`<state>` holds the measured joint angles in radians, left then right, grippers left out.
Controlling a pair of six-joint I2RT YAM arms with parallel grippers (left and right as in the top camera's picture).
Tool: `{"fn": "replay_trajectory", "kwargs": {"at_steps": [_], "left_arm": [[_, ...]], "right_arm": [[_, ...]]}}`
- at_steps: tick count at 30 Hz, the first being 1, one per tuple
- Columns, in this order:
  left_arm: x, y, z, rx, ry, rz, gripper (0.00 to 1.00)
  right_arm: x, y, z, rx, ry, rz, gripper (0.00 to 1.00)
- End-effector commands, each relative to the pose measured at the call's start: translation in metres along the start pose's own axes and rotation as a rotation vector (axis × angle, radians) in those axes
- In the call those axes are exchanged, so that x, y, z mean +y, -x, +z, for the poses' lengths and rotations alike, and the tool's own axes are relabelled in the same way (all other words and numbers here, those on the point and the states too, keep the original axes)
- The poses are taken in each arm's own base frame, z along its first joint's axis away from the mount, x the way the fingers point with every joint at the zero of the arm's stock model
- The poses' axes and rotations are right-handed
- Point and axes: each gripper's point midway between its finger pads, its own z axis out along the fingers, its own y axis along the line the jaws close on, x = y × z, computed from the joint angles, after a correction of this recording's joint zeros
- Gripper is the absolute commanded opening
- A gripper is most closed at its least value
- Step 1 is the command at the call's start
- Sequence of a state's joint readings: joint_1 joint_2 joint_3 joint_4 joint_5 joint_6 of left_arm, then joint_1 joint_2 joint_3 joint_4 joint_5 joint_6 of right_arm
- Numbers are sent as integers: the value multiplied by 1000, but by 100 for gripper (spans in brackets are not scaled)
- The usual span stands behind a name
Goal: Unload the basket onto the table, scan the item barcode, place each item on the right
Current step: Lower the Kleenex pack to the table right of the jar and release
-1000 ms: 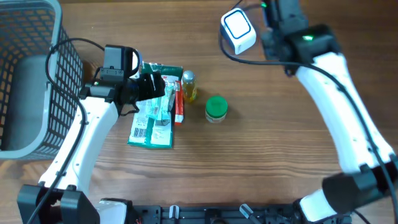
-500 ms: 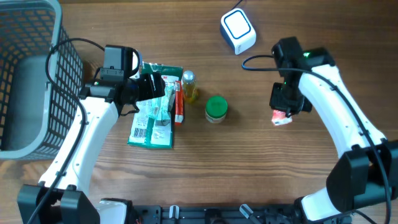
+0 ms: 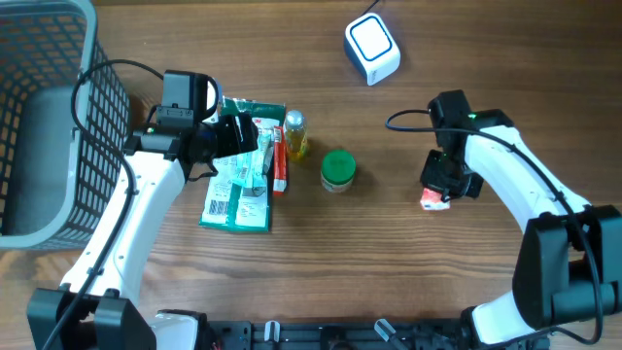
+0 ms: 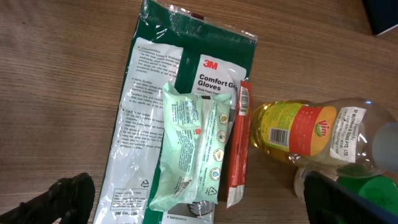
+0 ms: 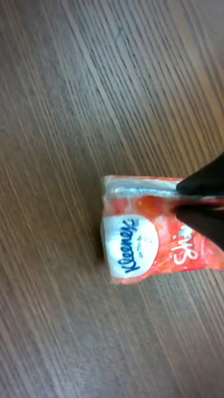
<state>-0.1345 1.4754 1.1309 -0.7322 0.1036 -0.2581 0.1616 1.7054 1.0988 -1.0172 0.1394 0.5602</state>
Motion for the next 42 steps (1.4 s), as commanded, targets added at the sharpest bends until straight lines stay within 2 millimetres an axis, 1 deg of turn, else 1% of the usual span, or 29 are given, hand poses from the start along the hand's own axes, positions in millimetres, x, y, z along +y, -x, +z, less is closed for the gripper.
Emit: {"fn": "replay_trajectory", "kwargs": {"at_steps": [1,2,3,4,5,6,10,12,13,15,16,17,18,19,20,24,25,29,31,32,35,38,40,42], "left_arm": [[-2,4,-3,-11,-14,-14,100],[-2,4,-3,-10,-14,-14,100],[-2,4,-3,-11,-14,-14,100],[-2,4,-3,-11,-14,-14,100],[-2,4,-3,-10,-14,-14,100],[-2,4,-3,-11,-14,-14,100],[-2,4,-3,-11,-14,-14,100],[-2,4,-3,-11,-14,-14,100],[-2,4,-3,-11,-14,-14,100],[-2,4,-3,-11,-14,-14,100],[-2,4,-3,-11,-14,-14,100],[-2,4,-3,-11,-14,-14,100],[-2,4,-3,-11,-14,-14,100],[-2,4,-3,-11,-14,-14,100],[-2,4,-3,-11,-14,-14,100],[-2,4,-3,-11,-14,-14,100],[-2,4,-3,-11,-14,-14,100],[-2,4,-3,-11,-14,-14,100],[-2,4,-3,-11,-14,-14,100],[-2,4,-3,-11,-14,-14,100],[-2,4,-3,-10,-14,-14,100],[-2,4,-3,-11,-14,-14,100],[-2,4,-3,-11,-14,-14,100],[-2,4,-3,-11,-14,-14,100]], "right_arm": [[-4,-2,5,6,-23,14,20],[-5,-2,5,6,-24,13,20],[-4,-2,5,6,-23,3,25],[-4,-2,5,5,-23,-13,51],[-4,-1,5,2,-21,-12,73],[-3,1,5,-4,-17,-11,76],[6,15,5,-60,19,-3,75],[9,20,4,-83,32,-5,73],[18,25,3,-101,74,-48,70],[32,25,2,-95,146,-99,59],[47,27,-1,-100,224,-129,28],[51,28,-3,-105,246,-130,20],[53,29,-3,-109,258,-129,9],[56,30,-4,-110,270,-130,5],[58,29,-4,-105,283,-131,4],[73,15,-5,-52,385,-169,4],[73,13,-1,-47,389,-169,4],[64,4,22,-50,350,-164,4],[57,2,32,-60,312,-156,4],[50,2,35,-66,272,-141,4],[19,2,42,-76,107,-54,4],[-5,-4,44,-60,-12,-14,4],[-11,-8,44,-40,-32,-11,4],[-11,-6,43,-40,-21,-4,4]]}}
